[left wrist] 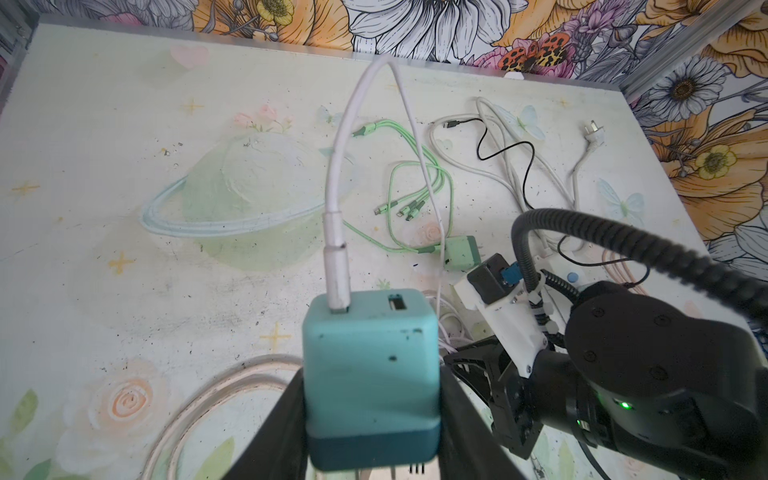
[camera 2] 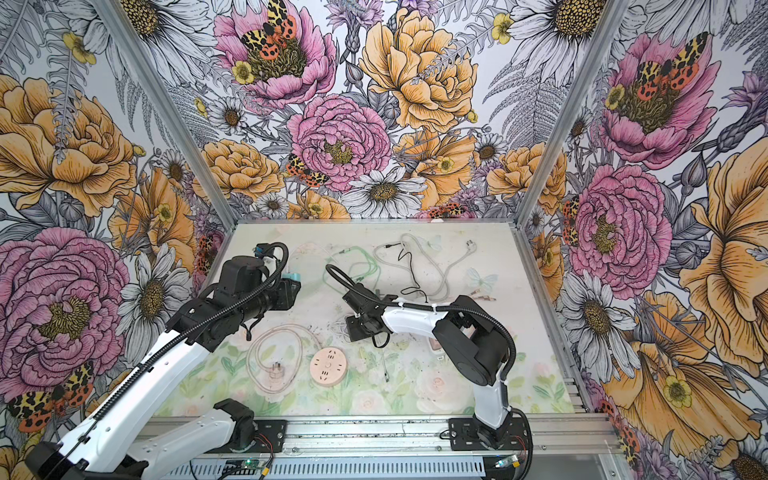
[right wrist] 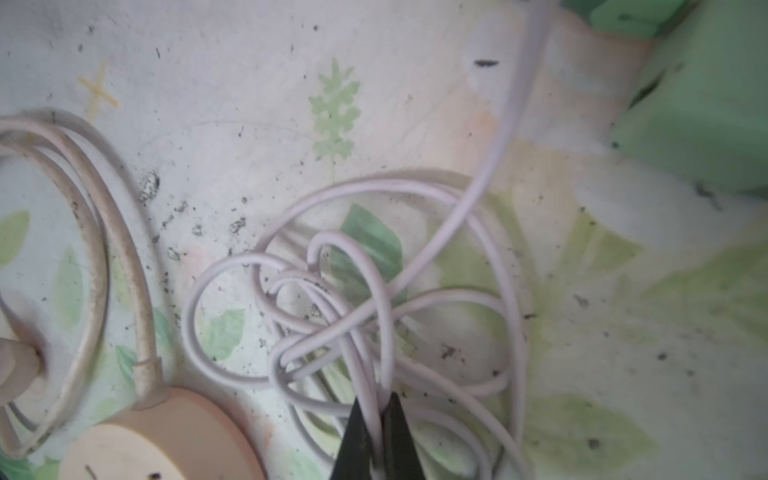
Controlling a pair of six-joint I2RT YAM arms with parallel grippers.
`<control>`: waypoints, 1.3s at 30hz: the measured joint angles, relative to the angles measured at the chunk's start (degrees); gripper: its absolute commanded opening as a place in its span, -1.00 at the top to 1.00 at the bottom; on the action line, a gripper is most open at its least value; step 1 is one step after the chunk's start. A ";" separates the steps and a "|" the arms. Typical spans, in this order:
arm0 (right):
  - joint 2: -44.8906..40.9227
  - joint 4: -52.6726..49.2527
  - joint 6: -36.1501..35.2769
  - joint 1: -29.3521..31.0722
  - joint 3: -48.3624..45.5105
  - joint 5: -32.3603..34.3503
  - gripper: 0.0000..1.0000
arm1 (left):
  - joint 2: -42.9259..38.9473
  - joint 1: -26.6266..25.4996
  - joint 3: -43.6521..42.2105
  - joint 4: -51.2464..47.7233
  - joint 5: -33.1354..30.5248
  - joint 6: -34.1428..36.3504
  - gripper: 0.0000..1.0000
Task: Insert the plug
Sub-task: 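Lift the teal charger with the left gripper while the right gripper swings toward it, then close the right gripper on the teal charger held by the left gripper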
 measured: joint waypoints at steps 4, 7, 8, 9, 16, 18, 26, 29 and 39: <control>1.86 -1.36 0.33 0.04 8.17 -0.04 1.00 | -1.46 0.68 0.00 -0.09 -0.52 -0.79 0.33; 6.97 -0.63 0.55 0.11 18.93 -0.42 1.00 | -2.36 2.34 0.02 -0.28 -1.84 -2.36 0.33; 9.07 -0.20 0.66 0.15 22.69 -0.72 1.00 | -2.67 3.04 0.02 -0.37 -2.49 -2.99 0.33; 10.78 -0.17 0.76 0.15 25.62 -0.94 1.00 | -2.95 3.56 0.02 -0.42 -2.89 -3.48 0.34; 27.82 0.63 3.23 0.39 48.85 -4.15 1.00 | -6.14 6.40 0.02 -0.76 -8.61 -6.51 0.34; 33.33 0.74 4.44 0.55 55.45 -5.31 1.00 | -6.49 6.84 0.02 -0.76 -9.77 -6.95 0.34; 48.70 -0.42 7.98 0.98 71.19 -10.25 0.12 | -6.47 7.41 -3.28 -0.76 -11.04 -7.93 0.34; 46.58 -0.61 7.19 0.87 67.19 -11.32 -0.07 | -6.19 7.41 -4.09 -0.74 -11.06 -8.48 0.35; 9.75 -2.10 2.14 -3.06 29.09 -9.70 -0.11 | -4.04 8.15 -5.64 0.61 -8.17 -7.04 0.32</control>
